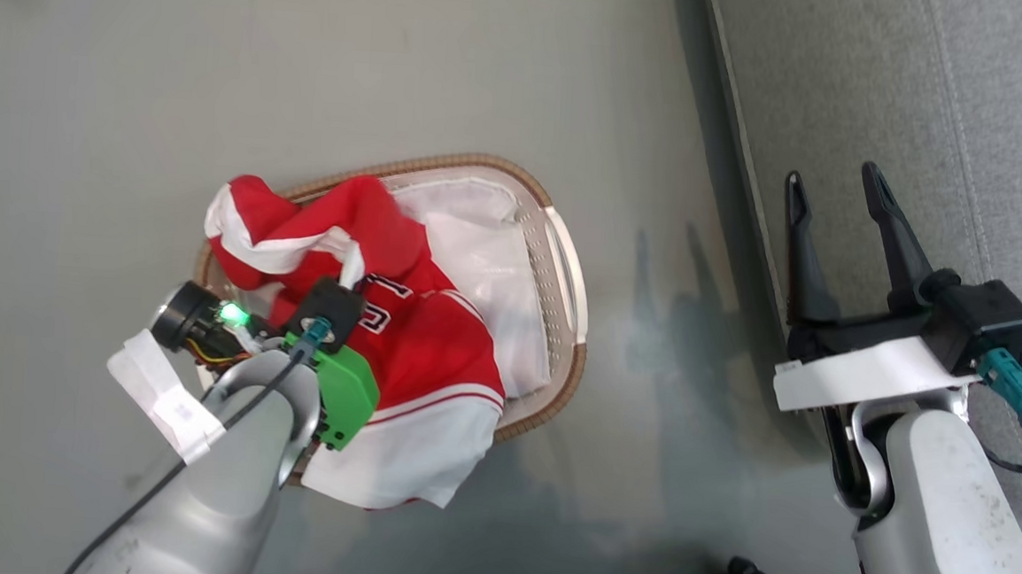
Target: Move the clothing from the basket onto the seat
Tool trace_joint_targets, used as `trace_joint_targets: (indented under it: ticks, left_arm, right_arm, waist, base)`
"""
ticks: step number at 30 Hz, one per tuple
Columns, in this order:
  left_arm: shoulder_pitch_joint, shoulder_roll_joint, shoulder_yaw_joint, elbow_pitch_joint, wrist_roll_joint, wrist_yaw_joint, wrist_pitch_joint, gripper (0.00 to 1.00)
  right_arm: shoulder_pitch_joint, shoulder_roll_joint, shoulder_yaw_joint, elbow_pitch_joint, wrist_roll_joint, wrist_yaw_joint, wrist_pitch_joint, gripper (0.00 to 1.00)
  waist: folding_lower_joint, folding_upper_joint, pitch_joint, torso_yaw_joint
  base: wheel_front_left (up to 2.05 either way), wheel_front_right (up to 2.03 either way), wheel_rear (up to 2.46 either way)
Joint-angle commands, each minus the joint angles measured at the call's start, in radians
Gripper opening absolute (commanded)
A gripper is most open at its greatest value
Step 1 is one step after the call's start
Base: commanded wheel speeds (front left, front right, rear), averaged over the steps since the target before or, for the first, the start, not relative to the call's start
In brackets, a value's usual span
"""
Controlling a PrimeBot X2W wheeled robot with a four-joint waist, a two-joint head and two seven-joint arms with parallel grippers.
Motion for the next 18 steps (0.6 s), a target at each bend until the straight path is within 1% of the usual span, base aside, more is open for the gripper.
trace_joint_targets:
  ticks: [1, 5, 13, 18]
  left_arm:
    - [0.033, -0.002, -0.009, -0.033, -0.018, -0.006, -0.003, 0.0]
    - [0.073, -0.001, -0.042, -0.126, -0.043, -0.013, -0.002, 0.0]
    - [0.132, 0.035, -0.095, -0.301, -0.103, -0.014, -0.002, 0.0]
    - [0.135, 0.075, -0.151, -0.369, -0.15, -0.014, -0.002, 0.0]
  right_arm:
    - [0.026, -0.004, -0.009, 0.011, -0.012, -0.001, -0.002, 1.0]
    - [0.067, -0.005, -0.03, 0.035, -0.014, -0.001, -0.002, 1.0]
    - [0.177, -0.005, -0.041, 0.074, -0.036, -0.001, -0.002, 1.0]
    - [0.26, -0.004, -0.038, 0.096, -0.045, -0.001, -0.002, 1.0]
  waist:
    - [-0.0001, 0.0, -0.099, 0.054]
    - [-0.0001, 0.0, -0.199, 0.087]
    - [-0.0001, 0.0, -0.415, 0.129]
    - [-0.0001, 0.0, -0.549, 0.139]
  base:
    - [0.0, 0.0, 0.0]
    - [0.0, 0.0, 0.0]
    - [0.0, 0.0, 0.0]
    - [0.0, 0.0, 0.0]
